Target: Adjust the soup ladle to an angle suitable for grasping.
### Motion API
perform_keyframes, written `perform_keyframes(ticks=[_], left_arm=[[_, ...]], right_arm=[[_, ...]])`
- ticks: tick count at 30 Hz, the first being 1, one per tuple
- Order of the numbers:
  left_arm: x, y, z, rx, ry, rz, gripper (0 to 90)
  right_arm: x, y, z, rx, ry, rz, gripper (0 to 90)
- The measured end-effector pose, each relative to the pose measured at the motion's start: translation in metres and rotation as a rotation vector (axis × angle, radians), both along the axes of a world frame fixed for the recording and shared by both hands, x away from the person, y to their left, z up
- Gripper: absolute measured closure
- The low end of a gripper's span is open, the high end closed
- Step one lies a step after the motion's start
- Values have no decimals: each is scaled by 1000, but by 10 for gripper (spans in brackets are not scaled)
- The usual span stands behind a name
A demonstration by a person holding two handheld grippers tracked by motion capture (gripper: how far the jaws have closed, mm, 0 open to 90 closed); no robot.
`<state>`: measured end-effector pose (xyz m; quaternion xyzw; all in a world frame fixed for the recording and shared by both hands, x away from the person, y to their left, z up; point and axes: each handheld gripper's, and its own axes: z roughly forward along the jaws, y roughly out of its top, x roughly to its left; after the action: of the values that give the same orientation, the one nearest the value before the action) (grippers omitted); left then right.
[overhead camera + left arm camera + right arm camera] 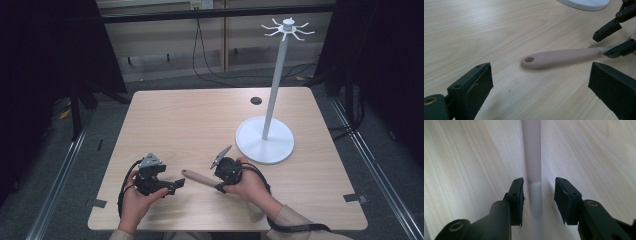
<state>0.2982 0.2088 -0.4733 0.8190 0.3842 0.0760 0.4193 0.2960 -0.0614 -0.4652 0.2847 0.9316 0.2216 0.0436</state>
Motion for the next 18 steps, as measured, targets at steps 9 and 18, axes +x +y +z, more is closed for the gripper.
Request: perform_keyframes(ticks=[9,18], left_arm=[[0,-1,0,1,1,-1,52],[0,0,0,2,0,0,52]], right_arm=[[-2,1,-6,-41,15,29,634],[-2,0,-8,-41,28,42,784]])
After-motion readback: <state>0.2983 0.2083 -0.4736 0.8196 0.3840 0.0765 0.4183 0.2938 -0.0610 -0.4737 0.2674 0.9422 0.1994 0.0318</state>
